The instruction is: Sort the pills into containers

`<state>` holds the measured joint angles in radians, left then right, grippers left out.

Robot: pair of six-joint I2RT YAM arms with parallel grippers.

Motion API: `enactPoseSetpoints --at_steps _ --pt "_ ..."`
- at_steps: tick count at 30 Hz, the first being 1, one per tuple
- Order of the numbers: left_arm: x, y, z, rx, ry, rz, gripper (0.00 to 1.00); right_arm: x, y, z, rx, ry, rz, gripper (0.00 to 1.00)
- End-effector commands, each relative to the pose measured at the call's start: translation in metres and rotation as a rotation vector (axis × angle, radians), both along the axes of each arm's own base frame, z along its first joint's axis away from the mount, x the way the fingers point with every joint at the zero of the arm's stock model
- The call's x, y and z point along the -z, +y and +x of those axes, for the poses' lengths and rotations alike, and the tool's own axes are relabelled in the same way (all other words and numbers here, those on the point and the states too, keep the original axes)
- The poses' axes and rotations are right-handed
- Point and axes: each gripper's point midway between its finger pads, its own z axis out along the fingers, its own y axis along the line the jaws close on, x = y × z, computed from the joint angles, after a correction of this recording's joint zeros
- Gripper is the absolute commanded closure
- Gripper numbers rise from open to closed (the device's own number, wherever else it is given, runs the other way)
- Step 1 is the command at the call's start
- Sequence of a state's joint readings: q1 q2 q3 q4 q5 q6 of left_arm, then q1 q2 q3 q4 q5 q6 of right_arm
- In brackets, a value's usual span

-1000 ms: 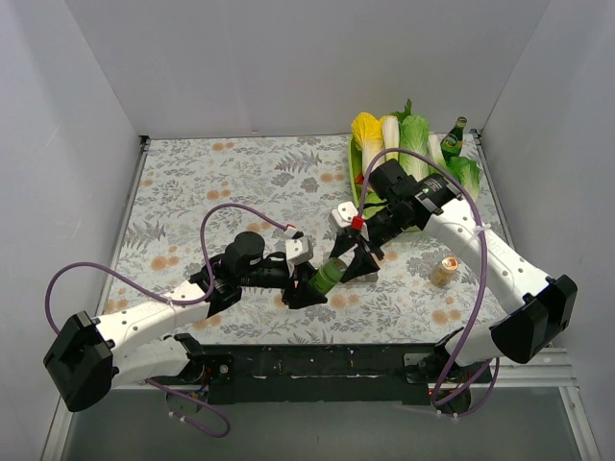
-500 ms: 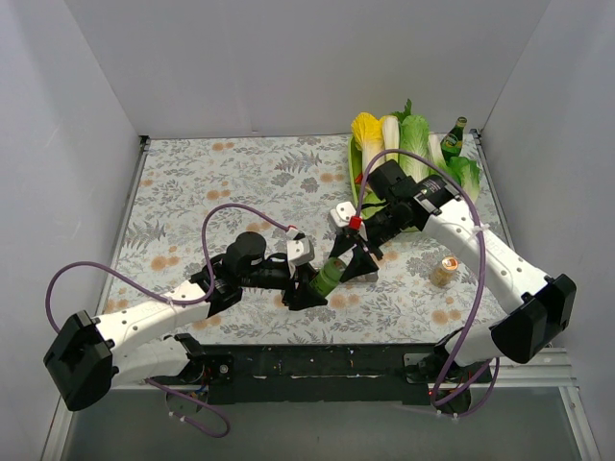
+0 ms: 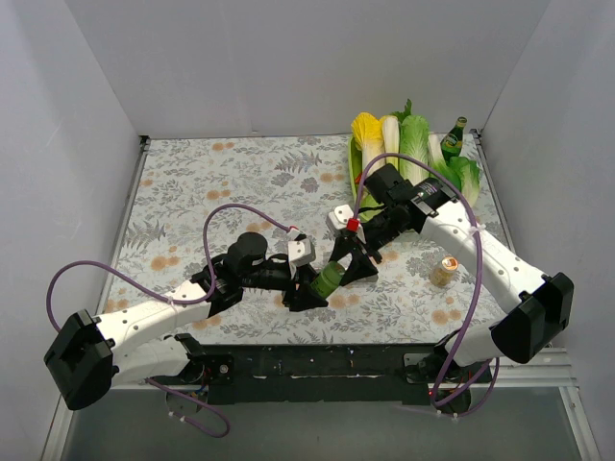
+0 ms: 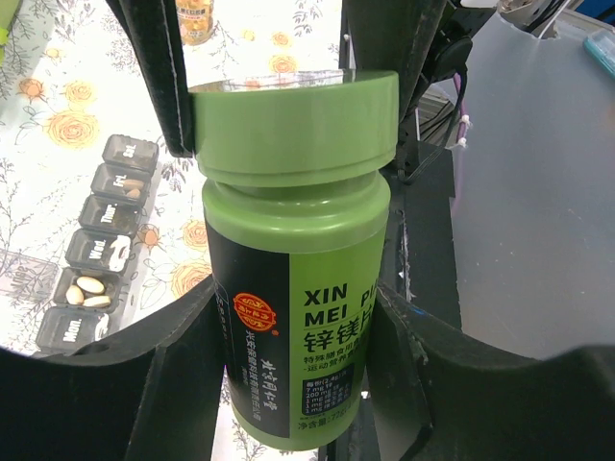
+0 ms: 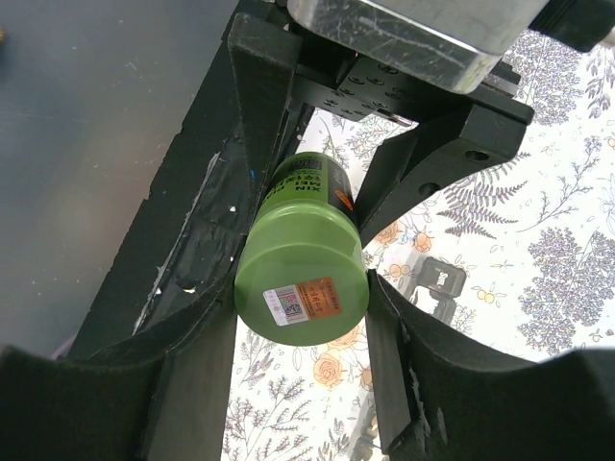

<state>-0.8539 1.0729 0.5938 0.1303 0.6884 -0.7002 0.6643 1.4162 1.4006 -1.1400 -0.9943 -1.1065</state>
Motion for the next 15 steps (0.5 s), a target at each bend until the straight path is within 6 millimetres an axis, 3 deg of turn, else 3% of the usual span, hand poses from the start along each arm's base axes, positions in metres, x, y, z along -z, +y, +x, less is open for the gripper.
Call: enactPoseSetpoints --at_steps 1,10,15 --pt "-0.048 -0.01 0.007 -0.004 -0.1 -0.126 1.0 0.011 -0.001 -0.006 -0.006 0.028 -0.041 0.75" --pt "-0.04 -0.016 0.013 -0.006 -0.047 -0.068 1.0 0.026 -0.001 -0.024 -0.079 0.016 -0.106 0.74" --pt "-0.045 -0.016 0.013 -0.011 -0.037 -0.074 1.0 0.031 0.005 -0.017 -0.027 0.012 -0.126 0.74"
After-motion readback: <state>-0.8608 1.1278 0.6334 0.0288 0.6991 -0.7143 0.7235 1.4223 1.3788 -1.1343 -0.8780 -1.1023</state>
